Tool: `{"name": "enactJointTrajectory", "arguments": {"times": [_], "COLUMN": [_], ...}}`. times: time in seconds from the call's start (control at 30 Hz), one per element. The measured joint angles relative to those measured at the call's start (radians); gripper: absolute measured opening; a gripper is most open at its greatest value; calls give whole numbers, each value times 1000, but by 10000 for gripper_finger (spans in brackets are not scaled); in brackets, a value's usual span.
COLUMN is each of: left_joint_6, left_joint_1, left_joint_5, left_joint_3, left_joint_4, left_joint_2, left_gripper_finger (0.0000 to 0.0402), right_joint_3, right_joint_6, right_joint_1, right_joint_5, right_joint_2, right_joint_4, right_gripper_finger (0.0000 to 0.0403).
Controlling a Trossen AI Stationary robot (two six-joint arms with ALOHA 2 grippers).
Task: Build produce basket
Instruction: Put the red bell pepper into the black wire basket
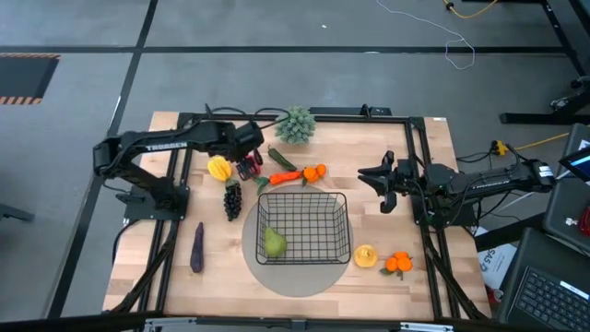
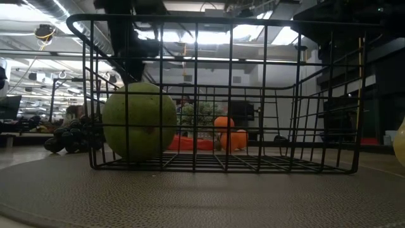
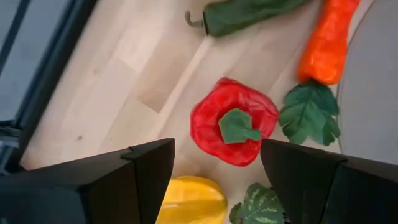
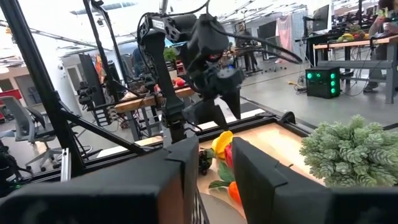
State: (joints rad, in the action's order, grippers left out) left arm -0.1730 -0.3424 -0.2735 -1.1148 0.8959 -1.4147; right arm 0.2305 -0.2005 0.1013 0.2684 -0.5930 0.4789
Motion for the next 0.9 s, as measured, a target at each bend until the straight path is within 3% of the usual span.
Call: {"name": "enactJointTrajectory", "arguments": {"times": [0.33,0.9], "left_joint_6": [-29,-41], "left_joint_1": [0,20], "left_joint_5": [6,33], "left_joint_3": [0,0], "left_joint_4": [-21,-21], "left_joint_2": [-106,-107], "left_gripper_finger": [229,229], "right_joint_3": [0,-1], "right_joint_6": [-4,-8], "right_joint_1": [0,0], "right_joint_5": [0,0], "right_joint_2": [0,0], "right_joint_4": [-10,-54], "right_gripper_finger": [97,97]}}
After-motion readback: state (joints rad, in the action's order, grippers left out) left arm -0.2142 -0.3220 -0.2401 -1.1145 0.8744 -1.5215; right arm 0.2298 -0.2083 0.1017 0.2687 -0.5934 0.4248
